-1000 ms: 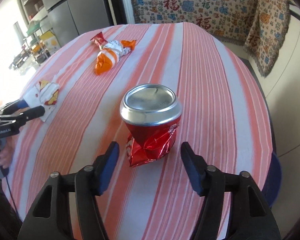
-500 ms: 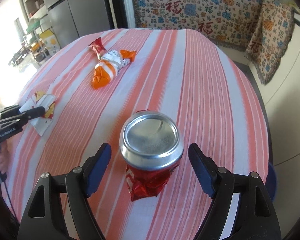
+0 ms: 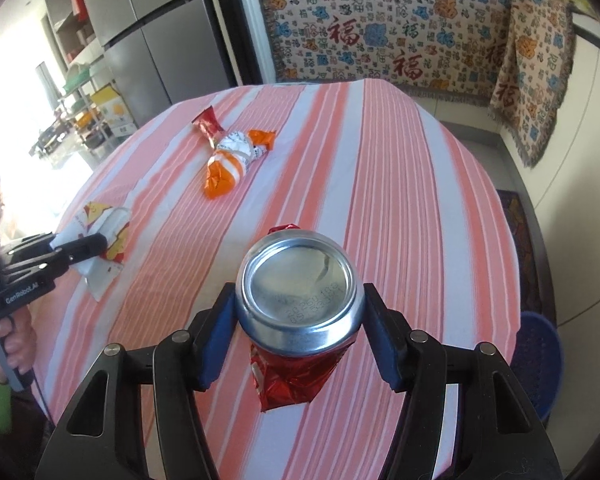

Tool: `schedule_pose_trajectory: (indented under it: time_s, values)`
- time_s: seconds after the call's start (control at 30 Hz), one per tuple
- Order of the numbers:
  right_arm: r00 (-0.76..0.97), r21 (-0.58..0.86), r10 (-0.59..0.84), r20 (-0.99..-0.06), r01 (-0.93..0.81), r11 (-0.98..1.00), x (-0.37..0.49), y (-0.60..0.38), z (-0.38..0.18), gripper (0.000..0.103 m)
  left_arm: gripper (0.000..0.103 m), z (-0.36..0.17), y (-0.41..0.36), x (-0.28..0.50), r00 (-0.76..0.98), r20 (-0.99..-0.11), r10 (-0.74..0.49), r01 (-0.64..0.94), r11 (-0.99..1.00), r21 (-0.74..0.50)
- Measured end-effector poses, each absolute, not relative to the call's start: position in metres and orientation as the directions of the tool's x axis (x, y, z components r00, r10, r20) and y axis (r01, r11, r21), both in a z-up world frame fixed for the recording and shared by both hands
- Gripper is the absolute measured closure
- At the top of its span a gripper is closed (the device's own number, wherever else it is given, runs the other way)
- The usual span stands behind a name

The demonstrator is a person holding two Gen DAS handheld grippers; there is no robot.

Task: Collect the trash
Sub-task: 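Hold the paper wrapper in the left tool while the right tool grasps the crushed red can, then carry wrapper and can over the blue wastebasket and open both tools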

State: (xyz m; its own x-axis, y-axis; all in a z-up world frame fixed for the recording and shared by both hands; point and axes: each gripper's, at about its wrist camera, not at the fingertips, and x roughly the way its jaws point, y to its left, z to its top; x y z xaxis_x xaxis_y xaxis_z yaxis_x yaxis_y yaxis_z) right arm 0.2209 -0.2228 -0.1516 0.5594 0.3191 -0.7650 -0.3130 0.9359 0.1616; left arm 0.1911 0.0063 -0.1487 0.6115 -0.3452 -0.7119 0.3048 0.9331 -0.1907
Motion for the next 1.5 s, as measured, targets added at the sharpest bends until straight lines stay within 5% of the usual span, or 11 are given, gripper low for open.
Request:
schedule_pose_trajectory:
  time_s: [0.3, 0.7, 1.03, 1.5]
  values:
    - [0.619, 0.206, 0.306, -0.724, -0.23, 0.951, 0.195, -0.301, -0.128, 0.041, 0.089, -0.129, -0.086, 0.186, 0.567, -0.695, -0.443, 0.433, 0.878, -0.206]
    - [0.651, 0.161, 0.098, -0.753, 0.038, 0.986, 0.171, -0.471, -0.136, 0.041, 0.089, -0.112, -0.28, 0.178, 0.434, -0.681, -0.589, 0.65, 0.729, -0.216]
    - [0.595, 0.195, 0.038, -0.803, 0.201, 0.96, 0.176, -0.565, -0.19, 0.041, 0.089, -0.163, -0.401, 0.208, 0.312, -0.737, -0.6, 0.711, 0.662, -0.239]
    - [0.58, 0.296, 0.071, -0.812, 0.304, 0.906, 0.19, -0.619, -0.236, 0.04, 0.089, -0.235, -0.474, 0.254, 0.253, -0.8, -0.545, 0.708, 0.667, -0.23]
